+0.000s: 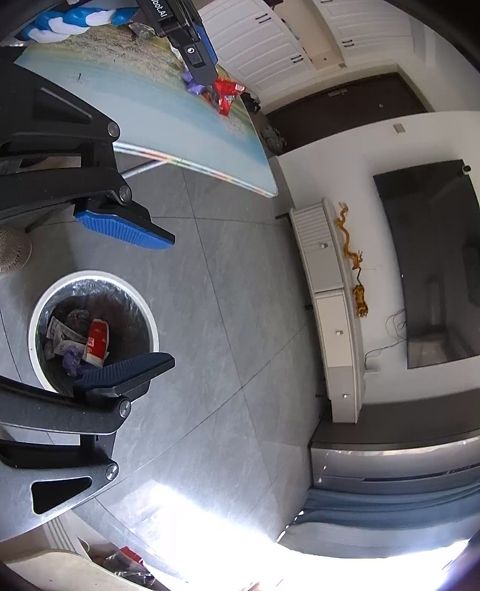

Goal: Collect trash
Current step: 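Return both open tools to the table, then grasp the white printed bag with the left gripper while the right grasps the red chip bag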

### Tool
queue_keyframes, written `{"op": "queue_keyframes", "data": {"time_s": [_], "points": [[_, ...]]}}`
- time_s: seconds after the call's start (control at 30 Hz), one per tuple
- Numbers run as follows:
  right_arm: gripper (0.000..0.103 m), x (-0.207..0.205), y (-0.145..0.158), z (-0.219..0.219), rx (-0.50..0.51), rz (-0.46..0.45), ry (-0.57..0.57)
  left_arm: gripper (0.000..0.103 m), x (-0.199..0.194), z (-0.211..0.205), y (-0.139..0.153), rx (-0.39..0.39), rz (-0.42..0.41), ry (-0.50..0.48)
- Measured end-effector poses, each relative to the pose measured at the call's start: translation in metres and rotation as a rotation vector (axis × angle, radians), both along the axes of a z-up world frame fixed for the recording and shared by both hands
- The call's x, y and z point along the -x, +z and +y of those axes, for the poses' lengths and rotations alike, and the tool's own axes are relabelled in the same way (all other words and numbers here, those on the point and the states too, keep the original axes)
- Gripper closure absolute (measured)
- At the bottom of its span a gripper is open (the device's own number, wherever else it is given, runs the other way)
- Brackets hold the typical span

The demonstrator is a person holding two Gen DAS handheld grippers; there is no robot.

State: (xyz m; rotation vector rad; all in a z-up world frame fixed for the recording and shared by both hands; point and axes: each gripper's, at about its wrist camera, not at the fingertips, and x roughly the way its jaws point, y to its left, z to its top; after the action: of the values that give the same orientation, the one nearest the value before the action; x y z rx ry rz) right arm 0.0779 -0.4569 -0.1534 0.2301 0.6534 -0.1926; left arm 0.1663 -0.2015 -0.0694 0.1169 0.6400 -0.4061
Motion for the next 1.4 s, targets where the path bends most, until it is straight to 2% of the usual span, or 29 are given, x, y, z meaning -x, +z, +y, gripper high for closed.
{"op": "queue_keyframes", "data": {"time_s": [0.2,0.67,1.07,1.13,1.2,1.4], "points": [[0.042,0.004,0.029,0.040,0.029,-0.055,0.082,0.040,0.021,0.054,0.022,0.001,-0.075,0.093],[0.041,-0.001,0.067,0.127,0.093,-0.086,0.233,0.040,0.049,0.168,0.041,0.062,-0.136,0.274],[0.040,-0.027,0.082,0.200,0.135,-0.080,0.357,0.040,0.037,0.252,0.021,0.117,-0.093,0.371],[0.039,-0.034,0.081,0.207,0.132,-0.075,0.373,0.040,0.032,0.270,0.013,0.140,-0.069,0.378],[0.039,-0.045,0.077,0.215,0.130,-0.065,0.391,0.035,0.027,0.287,0.007,0.155,-0.048,0.387],[0.037,-0.090,0.059,0.235,0.113,-0.023,0.444,0.031,0.002,0.330,-0.006,0.158,-0.008,0.385]]}}
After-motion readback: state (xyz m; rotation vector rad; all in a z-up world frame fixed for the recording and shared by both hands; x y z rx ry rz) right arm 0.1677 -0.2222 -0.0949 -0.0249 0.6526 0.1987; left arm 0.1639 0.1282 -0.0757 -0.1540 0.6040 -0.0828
